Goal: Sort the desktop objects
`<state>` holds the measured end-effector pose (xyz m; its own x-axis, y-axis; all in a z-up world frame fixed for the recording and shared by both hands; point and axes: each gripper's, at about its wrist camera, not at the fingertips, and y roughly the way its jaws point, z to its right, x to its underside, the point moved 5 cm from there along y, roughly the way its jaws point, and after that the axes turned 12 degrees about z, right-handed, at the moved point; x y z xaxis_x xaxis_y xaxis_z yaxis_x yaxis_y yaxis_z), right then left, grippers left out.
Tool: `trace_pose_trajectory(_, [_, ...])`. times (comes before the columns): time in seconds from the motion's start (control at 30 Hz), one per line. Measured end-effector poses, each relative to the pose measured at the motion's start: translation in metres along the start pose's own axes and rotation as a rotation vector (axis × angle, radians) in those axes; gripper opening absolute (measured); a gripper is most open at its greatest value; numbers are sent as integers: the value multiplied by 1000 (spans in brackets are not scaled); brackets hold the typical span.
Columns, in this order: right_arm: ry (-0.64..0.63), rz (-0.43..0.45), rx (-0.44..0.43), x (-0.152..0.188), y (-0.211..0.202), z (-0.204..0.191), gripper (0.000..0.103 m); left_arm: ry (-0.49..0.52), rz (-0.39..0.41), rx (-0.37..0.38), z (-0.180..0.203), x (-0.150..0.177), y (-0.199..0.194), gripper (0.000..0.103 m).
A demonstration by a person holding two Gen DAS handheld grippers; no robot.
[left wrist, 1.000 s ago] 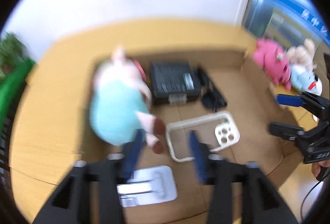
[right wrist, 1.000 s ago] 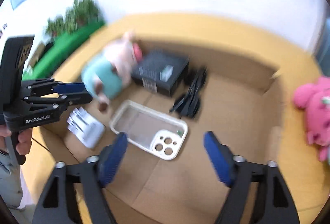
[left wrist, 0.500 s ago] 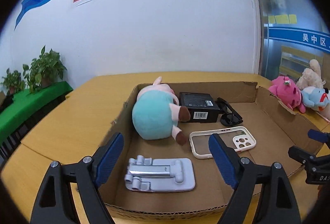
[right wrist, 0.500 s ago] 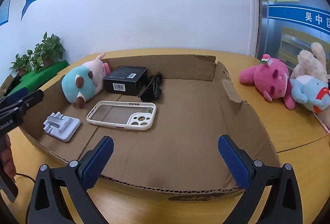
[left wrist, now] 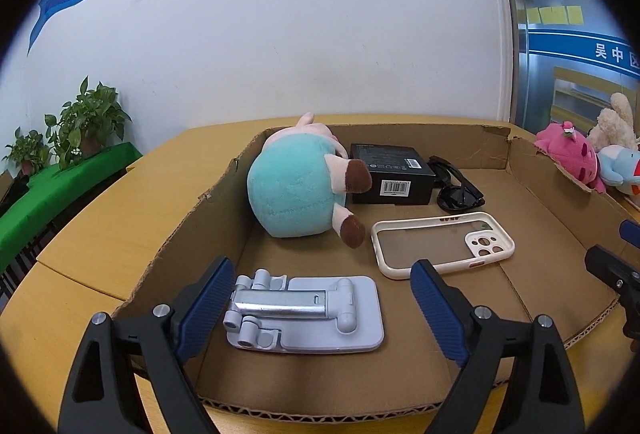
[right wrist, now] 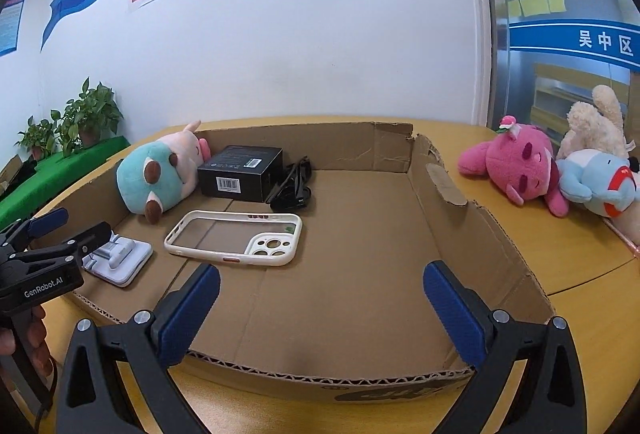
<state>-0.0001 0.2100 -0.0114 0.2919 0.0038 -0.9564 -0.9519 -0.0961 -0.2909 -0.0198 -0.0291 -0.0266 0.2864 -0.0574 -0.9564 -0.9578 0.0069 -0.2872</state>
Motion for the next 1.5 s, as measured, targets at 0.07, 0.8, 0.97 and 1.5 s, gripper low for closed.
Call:
trace_pose_trajectory(0.07, [0, -1, -2, 1, -1, 0, 103, 2, -1, 3, 0, 0, 0, 91])
trace_pose_trajectory(0.8, [1, -3, -4, 0, -1, 0, 103, 3, -5, 5, -2, 0, 2, 92])
trace_pose_trajectory(0.97, [1, -4, -4, 0, 0, 0, 103, 0, -7, 1, -2, 0, 1, 92])
trace_pose_trajectory(1.5, [1, -3, -5, 0, 0, 0, 103, 0, -7, 1, -3, 1, 2, 92])
